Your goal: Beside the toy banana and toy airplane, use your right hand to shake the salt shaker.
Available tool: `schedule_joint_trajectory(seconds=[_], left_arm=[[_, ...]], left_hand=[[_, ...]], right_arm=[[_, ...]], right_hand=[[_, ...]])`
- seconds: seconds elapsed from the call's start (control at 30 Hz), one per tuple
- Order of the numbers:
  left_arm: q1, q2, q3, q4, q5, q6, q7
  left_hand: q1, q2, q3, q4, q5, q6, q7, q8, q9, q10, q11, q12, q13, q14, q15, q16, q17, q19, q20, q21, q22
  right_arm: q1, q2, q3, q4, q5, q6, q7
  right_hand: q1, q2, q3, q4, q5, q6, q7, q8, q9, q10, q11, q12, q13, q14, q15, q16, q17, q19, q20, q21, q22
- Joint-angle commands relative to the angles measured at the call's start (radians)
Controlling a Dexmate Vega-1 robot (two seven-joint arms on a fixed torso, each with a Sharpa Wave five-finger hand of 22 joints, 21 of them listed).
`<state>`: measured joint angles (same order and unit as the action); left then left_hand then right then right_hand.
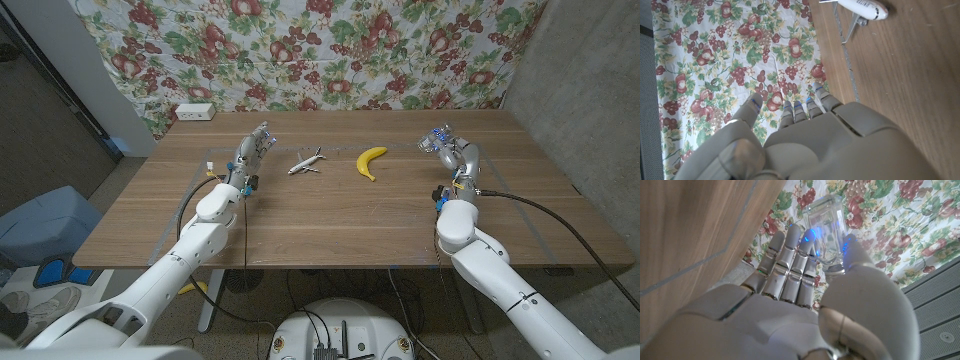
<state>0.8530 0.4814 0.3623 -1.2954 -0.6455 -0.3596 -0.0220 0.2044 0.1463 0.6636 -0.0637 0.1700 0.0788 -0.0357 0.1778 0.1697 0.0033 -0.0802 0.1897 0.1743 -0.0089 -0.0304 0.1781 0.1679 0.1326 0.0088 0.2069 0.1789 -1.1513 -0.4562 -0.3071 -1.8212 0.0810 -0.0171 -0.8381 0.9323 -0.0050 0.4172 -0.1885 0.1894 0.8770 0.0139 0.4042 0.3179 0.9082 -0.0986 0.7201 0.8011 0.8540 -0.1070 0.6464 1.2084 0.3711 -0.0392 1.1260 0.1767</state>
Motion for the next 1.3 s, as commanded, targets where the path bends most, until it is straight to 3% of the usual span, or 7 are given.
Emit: schedule_joint_trajectory(seconds=[0.03, 0.27, 0.6, 1.0, 1.3], left_arm=[[-0.005, -0.003, 0.001, 0.005, 0.004, -0.002, 0.003], [-0.010, -0.006, 0.003, 0.011, 0.003, -0.003, -0.001], [-0.017, -0.007, 0.007, 0.015, 0.005, 0.002, -0.006], [-0.017, -0.006, 0.008, 0.011, 0.006, 0.006, -0.002], [-0.020, -0.006, 0.010, 0.014, 0.007, 0.010, -0.002]], left_hand=[[0.012, 0.039, 0.001, 0.004, 0.006, 0.012, 0.001, 0.002, 0.003, 0.003, 0.003, 0.002, 0.004, 0.005, -0.030, 0.002, 0.003, 0.009, 0.001, 0.000, 0.004], [0.012, 0.039, 0.001, 0.004, 0.006, 0.012, 0.001, 0.002, 0.003, 0.002, 0.003, 0.002, 0.004, 0.005, -0.030, 0.003, 0.003, 0.009, 0.001, 0.000, 0.004], [0.012, 0.039, 0.001, 0.004, 0.006, 0.013, 0.001, 0.003, 0.003, 0.003, 0.002, 0.002, 0.004, 0.005, -0.028, 0.003, 0.003, 0.010, 0.001, 0.000, 0.004], [0.011, 0.038, 0.001, 0.004, 0.006, 0.013, 0.001, 0.003, 0.003, 0.004, 0.003, 0.003, 0.004, 0.006, -0.029, 0.003, 0.003, 0.009, 0.000, 0.000, 0.004], [0.011, 0.038, 0.001, 0.005, 0.006, 0.014, 0.001, 0.003, 0.003, 0.003, 0.002, 0.002, 0.004, 0.006, -0.028, 0.003, 0.003, 0.009, 0.001, 0.000, 0.004]], right_arm=[[0.002, 0.028, 0.010, 0.027, -0.003, 0.045, -0.004], [0.001, -0.018, 0.011, 0.013, 0.004, 0.033, 0.065], [0.016, -0.157, 0.001, -0.064, 0.035, -0.119, 0.244], [0.065, -0.260, -0.024, -0.105, 0.090, -0.250, 0.401], [0.079, -0.278, -0.037, -0.118, 0.109, -0.297, 0.401]], right_hand=[[0.128, 0.125, 0.033, 0.033, 0.004, 0.113, -0.071, 0.003, 0.065, 0.050, -0.044, 0.002, 0.004, 0.009, -0.107, 0.006, 0.003, 0.004, -0.051, 0.007, 0.003], [0.128, 0.125, 0.033, 0.033, 0.003, 0.111, -0.071, 0.003, 0.068, 0.049, -0.046, 0.002, 0.006, 0.009, -0.107, 0.006, 0.003, 0.003, -0.053, 0.007, 0.003], [0.126, 0.124, 0.032, 0.034, 0.003, 0.111, -0.071, 0.001, 0.068, 0.046, -0.044, 0.000, 0.006, 0.004, -0.107, 0.004, 0.003, 0.000, -0.057, 0.008, 0.003], [0.126, 0.124, 0.033, 0.034, 0.003, 0.114, -0.072, 0.000, 0.068, 0.048, -0.046, -0.003, 0.003, 0.002, -0.107, 0.003, 0.002, -0.003, -0.058, 0.010, 0.003], [0.127, 0.123, 0.033, 0.033, 0.004, 0.116, -0.071, -0.001, 0.069, 0.046, -0.045, -0.002, 0.008, 0.002, -0.108, 0.003, 0.002, -0.003, -0.056, 0.011, 0.003]])
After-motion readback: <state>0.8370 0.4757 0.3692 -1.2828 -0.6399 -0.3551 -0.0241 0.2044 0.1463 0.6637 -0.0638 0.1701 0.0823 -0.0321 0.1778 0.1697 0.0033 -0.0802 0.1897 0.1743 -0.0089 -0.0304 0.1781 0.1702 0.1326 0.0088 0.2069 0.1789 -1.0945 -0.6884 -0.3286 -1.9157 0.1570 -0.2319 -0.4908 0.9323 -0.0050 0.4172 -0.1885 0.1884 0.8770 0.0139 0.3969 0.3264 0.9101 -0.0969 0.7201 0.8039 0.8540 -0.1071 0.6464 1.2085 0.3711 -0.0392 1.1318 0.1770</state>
